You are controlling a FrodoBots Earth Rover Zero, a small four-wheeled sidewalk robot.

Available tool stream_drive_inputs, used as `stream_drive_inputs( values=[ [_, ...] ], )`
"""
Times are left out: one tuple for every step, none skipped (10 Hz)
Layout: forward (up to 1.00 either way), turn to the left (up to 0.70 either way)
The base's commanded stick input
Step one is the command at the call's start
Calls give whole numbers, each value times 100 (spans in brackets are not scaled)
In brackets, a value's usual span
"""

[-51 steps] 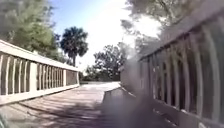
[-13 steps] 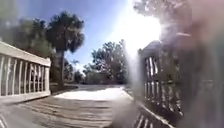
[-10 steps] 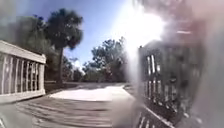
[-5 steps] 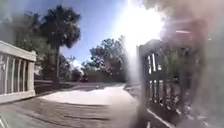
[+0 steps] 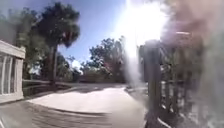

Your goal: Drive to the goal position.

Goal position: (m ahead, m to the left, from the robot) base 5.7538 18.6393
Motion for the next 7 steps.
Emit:
stream_drive_inputs(
  values=[
    [70,0],
    [70,0],
    [70,0],
    [70,0],
    [70,0],
    [70,0],
    [70,0]
  ],
)
